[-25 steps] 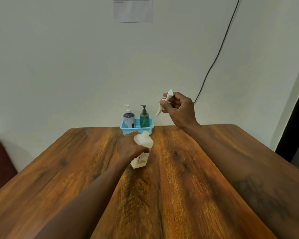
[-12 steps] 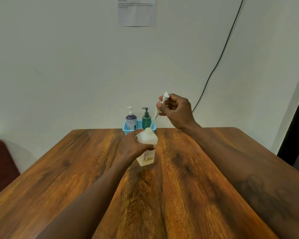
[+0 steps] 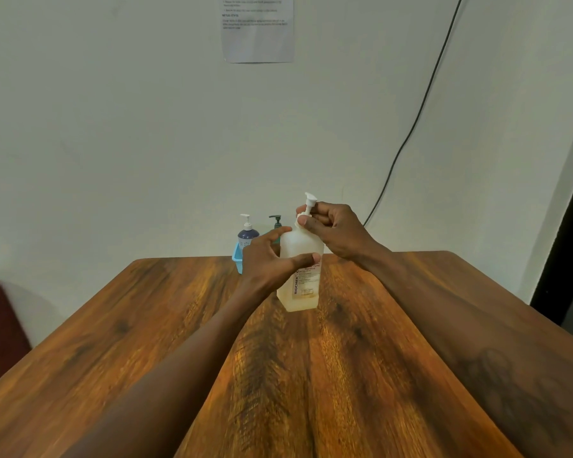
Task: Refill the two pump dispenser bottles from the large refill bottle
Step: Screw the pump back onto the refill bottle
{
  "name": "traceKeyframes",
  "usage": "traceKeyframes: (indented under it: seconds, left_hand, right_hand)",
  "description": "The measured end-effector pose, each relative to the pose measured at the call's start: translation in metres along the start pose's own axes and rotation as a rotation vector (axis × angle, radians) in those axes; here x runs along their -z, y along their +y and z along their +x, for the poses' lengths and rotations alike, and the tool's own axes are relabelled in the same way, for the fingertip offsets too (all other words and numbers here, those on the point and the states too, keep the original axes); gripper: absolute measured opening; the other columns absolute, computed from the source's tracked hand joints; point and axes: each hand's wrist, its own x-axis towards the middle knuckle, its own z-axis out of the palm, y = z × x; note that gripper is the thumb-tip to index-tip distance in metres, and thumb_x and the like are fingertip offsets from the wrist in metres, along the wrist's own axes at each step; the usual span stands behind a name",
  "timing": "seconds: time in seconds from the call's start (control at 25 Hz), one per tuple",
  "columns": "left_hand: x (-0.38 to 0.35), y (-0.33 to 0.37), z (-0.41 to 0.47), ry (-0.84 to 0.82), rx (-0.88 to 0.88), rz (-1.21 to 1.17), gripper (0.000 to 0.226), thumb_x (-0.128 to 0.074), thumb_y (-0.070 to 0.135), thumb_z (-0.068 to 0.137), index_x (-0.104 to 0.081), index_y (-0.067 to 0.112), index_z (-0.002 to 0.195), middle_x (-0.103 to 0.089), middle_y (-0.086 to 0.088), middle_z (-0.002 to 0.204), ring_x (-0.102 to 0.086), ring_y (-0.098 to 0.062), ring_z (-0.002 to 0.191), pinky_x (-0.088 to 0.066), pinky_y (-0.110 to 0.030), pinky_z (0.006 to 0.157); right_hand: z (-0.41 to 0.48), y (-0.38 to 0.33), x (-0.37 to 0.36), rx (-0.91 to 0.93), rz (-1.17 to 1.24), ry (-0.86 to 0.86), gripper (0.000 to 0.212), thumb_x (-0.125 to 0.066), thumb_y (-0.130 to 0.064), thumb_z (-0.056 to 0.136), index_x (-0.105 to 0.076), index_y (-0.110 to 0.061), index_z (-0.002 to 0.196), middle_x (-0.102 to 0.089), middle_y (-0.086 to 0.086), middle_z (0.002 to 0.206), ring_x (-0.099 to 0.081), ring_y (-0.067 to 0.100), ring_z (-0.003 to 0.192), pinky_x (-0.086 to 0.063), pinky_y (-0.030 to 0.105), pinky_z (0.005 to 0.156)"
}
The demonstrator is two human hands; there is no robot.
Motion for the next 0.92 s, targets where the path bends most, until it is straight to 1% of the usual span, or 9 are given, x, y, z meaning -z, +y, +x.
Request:
traceKeyframes:
  seconds: [0.12,0.24,0.36,0.44,0.52,0.6,0.68,0.84,0.92]
  left_hand:
    - [0.003,-0.001,0.000,-0.071,-0.025,-0.037,0.071,-0.090,0.049,0.069,-0.063,0.029,0.132,-0.072,0.009,0.114,-0.070,-0.009,0.093,-0.055,-0.013,0.065]
    - [0.008,-0.006,0.003,-0.195,0.002,-0.060,0.072,-0.090,0.044,0.071,-0.061,0.029,0.135,-0.075,0.006,0.115,-0.074,-0.012,0.095,-0.061,-0.022,0.071]
    - [0.010,-0.009,0.002,-0.279,0.075,-0.174,0.074,-0.090,0.033,0.073,-0.058,0.023,0.138,-0.076,0.003,0.114,-0.076,-0.011,0.092,-0.060,-0.021,0.069]
    - [0.011,-0.011,0.002,-0.312,0.105,-0.267,0.072,-0.088,0.028,0.076,-0.057,0.020,0.141,-0.077,0.001,0.112,-0.076,-0.011,0.094,-0.062,-0.024,0.075]
    - [0.010,-0.013,0.002,-0.340,0.116,-0.294,0.074,-0.086,0.026,0.079,-0.053,0.020,0.145,-0.077,0.000,0.113,-0.076,-0.012,0.095,-0.062,-0.026,0.079]
    - [0.009,-0.014,0.001,-0.336,0.113,-0.233,0.079,-0.086,0.029,0.078,-0.049,0.023,0.148,-0.076,-0.001,0.117,-0.075,-0.012,0.096,-0.060,-0.021,0.075]
    - [0.009,-0.014,0.001,-0.312,0.094,-0.119,0.082,-0.088,0.035,0.075,-0.051,0.024,0.147,-0.074,-0.001,0.122,-0.074,-0.011,0.097,-0.060,-0.019,0.072]
    - [0.010,-0.012,0.003,-0.295,0.073,0.026,0.080,-0.089,0.042,0.072,-0.058,0.021,0.142,-0.073,-0.002,0.121,-0.072,-0.016,0.098,-0.062,-0.029,0.080]
    - [0.009,-0.011,0.002,-0.284,0.066,0.066,0.080,-0.089,0.045,0.072,-0.058,0.022,0.142,-0.073,-0.002,0.122,-0.072,-0.016,0.097,-0.062,-0.028,0.078]
  right_hand:
    - [0.001,0.003,0.007,-0.039,0.062,-0.099,0.041,-0.077,-0.019,0.091,-0.067,-0.013,0.131,-0.075,0.001,0.119,-0.071,0.008,0.107,-0.059,0.031,0.092]
    - [0.000,0.007,0.012,-0.044,0.027,-0.148,0.042,-0.078,-0.013,0.089,-0.068,-0.010,0.129,-0.076,0.002,0.117,-0.071,0.009,0.108,-0.059,0.032,0.095]
    - [0.001,0.008,0.019,-0.063,0.072,-0.260,0.038,-0.070,-0.009,0.094,-0.066,-0.010,0.132,-0.074,0.003,0.122,-0.070,0.012,0.114,-0.057,0.031,0.096]
    - [0.002,0.009,0.019,-0.090,0.123,-0.314,0.036,-0.064,-0.010,0.099,-0.062,-0.009,0.135,-0.072,0.005,0.127,-0.068,0.016,0.118,-0.057,0.033,0.097]
    - [0.003,0.010,0.017,-0.126,0.143,-0.339,0.034,-0.059,-0.013,0.102,-0.060,-0.011,0.136,-0.070,0.005,0.129,-0.067,0.019,0.118,-0.057,0.035,0.097]
    - [0.002,0.012,0.013,-0.167,0.133,-0.343,0.033,-0.056,-0.014,0.103,-0.059,-0.012,0.136,-0.069,0.003,0.129,-0.066,0.020,0.119,-0.058,0.035,0.097]
    - [0.000,0.016,0.013,-0.182,0.111,-0.341,0.036,-0.057,-0.013,0.103,-0.057,-0.008,0.139,-0.067,0.005,0.131,-0.065,0.020,0.119,-0.057,0.035,0.097]
    - [-0.003,0.024,0.013,-0.161,0.038,-0.316,0.038,-0.063,-0.013,0.100,-0.060,-0.008,0.137,-0.068,0.006,0.129,-0.067,0.020,0.118,-0.057,0.038,0.098]
    - [-0.003,0.024,0.013,-0.150,-0.007,-0.302,0.039,-0.067,-0.014,0.097,-0.062,-0.007,0.135,-0.070,0.005,0.126,-0.068,0.017,0.114,-0.057,0.039,0.099]
